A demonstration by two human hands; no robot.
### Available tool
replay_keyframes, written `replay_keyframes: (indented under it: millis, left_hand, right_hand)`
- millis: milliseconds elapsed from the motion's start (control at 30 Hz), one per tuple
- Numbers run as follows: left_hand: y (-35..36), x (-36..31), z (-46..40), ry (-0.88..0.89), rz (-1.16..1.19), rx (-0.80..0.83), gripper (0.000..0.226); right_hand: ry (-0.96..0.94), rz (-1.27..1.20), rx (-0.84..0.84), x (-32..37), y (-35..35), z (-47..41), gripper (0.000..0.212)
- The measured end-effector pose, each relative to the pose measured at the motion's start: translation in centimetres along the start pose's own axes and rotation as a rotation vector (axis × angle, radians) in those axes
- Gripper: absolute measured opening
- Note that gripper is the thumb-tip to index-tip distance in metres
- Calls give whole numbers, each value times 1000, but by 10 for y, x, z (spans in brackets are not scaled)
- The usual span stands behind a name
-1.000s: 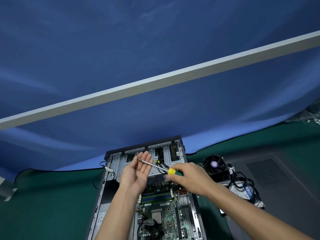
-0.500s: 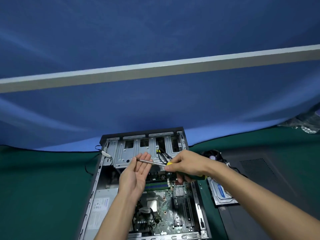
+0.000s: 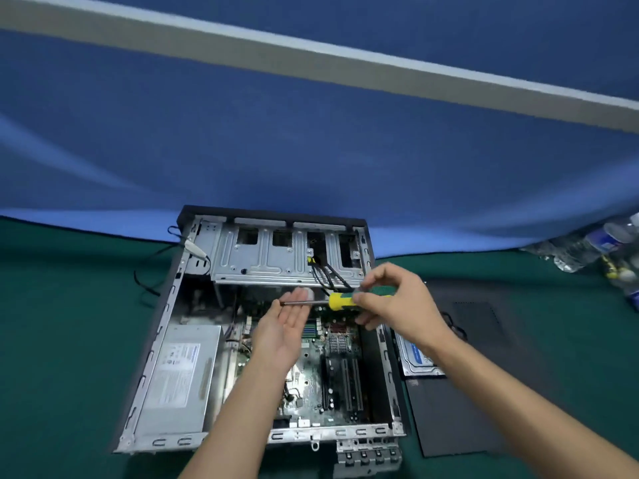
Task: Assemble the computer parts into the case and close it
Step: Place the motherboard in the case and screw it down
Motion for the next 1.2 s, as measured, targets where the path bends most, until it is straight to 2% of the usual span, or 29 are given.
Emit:
replay_keyframes:
  millis: [133, 333, 467, 733, 833, 900, 967, 1067, 1200]
  left_hand:
    - [0, 29, -7, -110, 44, -30, 33]
    - [-20, 46, -8, -201, -32, -100, 32]
    - [-21, 49, -16, -238, -17, -107, 33]
    - [-24, 60, -17, -294, -104, -111, 34]
    - [-23, 69, -13, -390, -287, -39, 36]
    - [-25, 70, -12, -461, -540, 51, 31]
    - [-32, 61, -15, -457, -840, 106, 30]
    - [-42, 33, -28, -286, -1180, 84, 28]
    - [-45, 12, -36, -87, -1325, 32, 22]
  right_hand:
    - [-18, 262, -119, -4, -9, 0, 22]
    - [-18, 670, -96, 0, 1, -8, 24]
    - [-15, 700, -95, -5, 4, -12, 25]
    - [58, 599, -108, -18, 1, -13, 22]
    - [63, 607, -135, -18, -2, -12, 21]
    - [55, 655, -166, -14, -6, -12, 22]
    - [44, 746, -184, -9, -9, -12, 22]
    - [40, 894, -160, -3, -5, -12, 21]
    - [27, 1042, -119, 1, 9, -15, 21]
Point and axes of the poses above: each hand's wrist, its own z-axis away from the middle knuckle, its own y-axis out of the palm, x = y × z, the point moved 9 cm from there along -z, towards the middle knuckle, and after that the axes turned 5 degrees about y, right-handed, at the moved point
